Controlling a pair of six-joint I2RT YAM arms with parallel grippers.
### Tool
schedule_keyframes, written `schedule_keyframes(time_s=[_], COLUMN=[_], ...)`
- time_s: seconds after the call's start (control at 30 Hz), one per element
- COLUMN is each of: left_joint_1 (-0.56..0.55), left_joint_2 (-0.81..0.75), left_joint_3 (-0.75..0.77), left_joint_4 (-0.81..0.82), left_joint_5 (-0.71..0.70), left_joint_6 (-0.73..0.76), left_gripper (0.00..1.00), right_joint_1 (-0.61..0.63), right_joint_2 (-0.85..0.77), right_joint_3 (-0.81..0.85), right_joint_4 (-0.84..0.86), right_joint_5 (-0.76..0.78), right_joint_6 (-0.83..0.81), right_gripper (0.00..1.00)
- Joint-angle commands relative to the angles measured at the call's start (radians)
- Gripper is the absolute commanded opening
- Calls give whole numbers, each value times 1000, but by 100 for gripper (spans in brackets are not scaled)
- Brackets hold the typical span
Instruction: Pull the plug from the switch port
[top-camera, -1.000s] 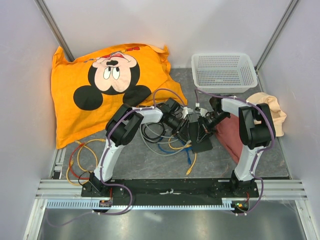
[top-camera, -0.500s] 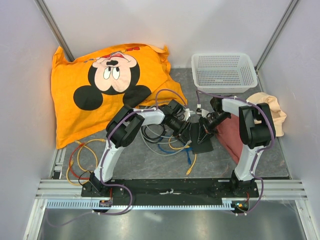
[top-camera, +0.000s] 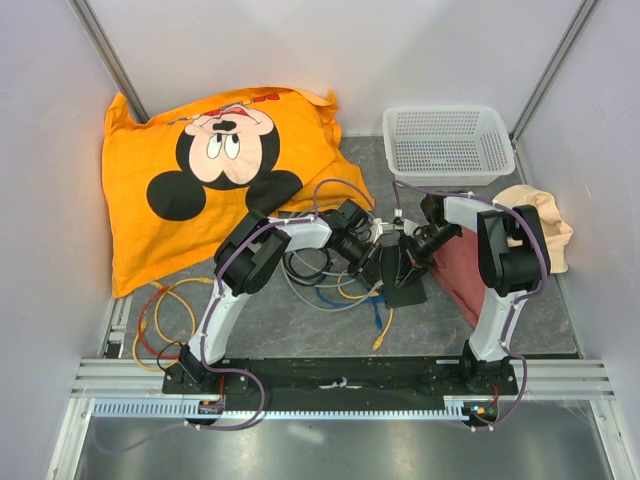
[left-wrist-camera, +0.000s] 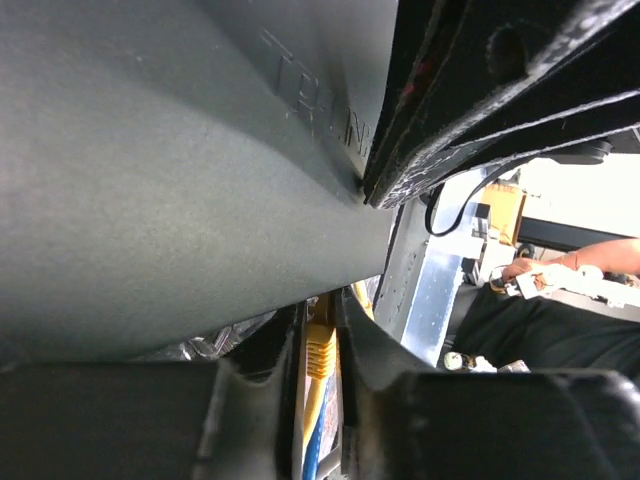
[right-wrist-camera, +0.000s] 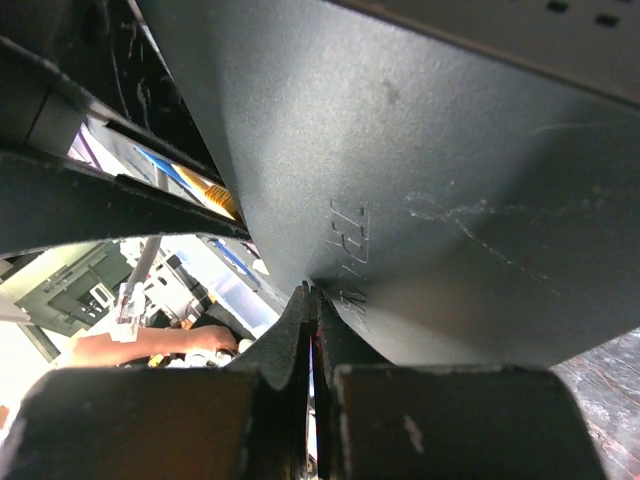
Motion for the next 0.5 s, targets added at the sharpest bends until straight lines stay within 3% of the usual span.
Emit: schedule_keyframes(time_s=[0.0, 0.23, 0.47], left_joint_1=[-39, -1, 74], left_joint_2=[43, 56, 60], left_joint_3=[22, 16, 14], left_joint_4=[-46, -89, -99], left_joint_5=[37, 72, 143], left_joint_6=[67, 128, 145], left_gripper=[11, 2, 2], right_joint_1=[7, 5, 2], right_joint_2=[63, 68, 79], right_joint_3=[-23, -19, -20], right_joint_4=[191, 192, 198], right_joint_5=[220, 250, 287], right_joint_6=[-56, -61, -56], right_gripper=[0, 0, 0])
